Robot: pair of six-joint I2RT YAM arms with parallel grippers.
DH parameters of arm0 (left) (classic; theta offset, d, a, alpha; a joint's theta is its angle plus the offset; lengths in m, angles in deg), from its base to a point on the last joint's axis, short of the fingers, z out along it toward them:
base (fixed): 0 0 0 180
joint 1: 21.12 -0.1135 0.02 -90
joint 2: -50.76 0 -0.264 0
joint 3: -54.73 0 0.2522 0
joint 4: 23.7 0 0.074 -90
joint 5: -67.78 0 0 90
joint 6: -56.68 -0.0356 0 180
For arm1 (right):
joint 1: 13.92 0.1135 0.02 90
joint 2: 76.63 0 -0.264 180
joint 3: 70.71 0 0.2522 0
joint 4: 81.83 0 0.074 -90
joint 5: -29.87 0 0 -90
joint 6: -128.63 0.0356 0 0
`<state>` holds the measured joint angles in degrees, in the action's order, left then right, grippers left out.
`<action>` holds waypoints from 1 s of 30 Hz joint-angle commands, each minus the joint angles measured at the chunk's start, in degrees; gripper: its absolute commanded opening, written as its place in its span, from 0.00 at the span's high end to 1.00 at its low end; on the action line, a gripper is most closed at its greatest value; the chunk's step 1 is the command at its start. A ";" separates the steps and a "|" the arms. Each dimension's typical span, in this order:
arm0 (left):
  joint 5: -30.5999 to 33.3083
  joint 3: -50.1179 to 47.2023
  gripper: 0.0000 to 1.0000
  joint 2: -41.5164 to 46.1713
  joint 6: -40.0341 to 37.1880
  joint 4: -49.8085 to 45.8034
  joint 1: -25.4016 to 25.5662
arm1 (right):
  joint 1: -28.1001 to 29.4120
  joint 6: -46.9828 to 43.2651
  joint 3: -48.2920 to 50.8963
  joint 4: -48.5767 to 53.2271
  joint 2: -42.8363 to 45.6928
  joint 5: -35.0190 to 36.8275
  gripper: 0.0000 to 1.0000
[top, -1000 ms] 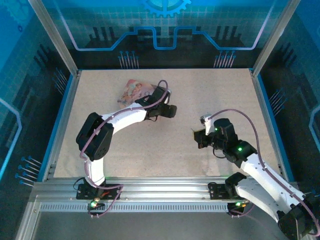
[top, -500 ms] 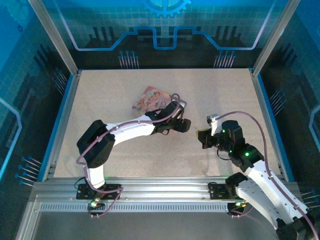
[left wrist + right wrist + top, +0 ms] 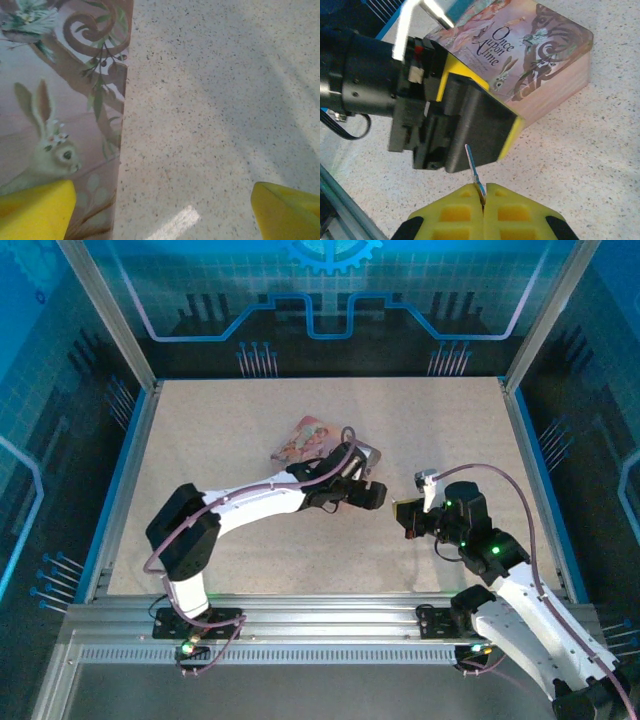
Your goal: Unlock a padlock with a key
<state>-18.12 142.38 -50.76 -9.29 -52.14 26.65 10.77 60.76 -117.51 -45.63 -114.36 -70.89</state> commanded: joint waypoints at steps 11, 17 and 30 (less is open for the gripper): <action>-5.69 -22.97 0.03 24.91 -5.12 6.50 -11.79 | 1.61 5.55 0.01 -14.94 -13.28 -9.81 1.00; -12.66 -36.50 0.02 32.86 -7.36 17.56 -19.05 | 3.03 8.43 -3.53 -21.94 -24.44 -10.71 1.00; -25.83 -44.23 0.06 22.72 -6.48 38.39 -26.06 | 3.63 9.39 -17.01 -25.79 -45.69 -9.86 1.00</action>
<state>-40.13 100.13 -25.49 -14.86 -22.31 1.12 13.89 69.81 -132.05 -69.76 -157.99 -81.19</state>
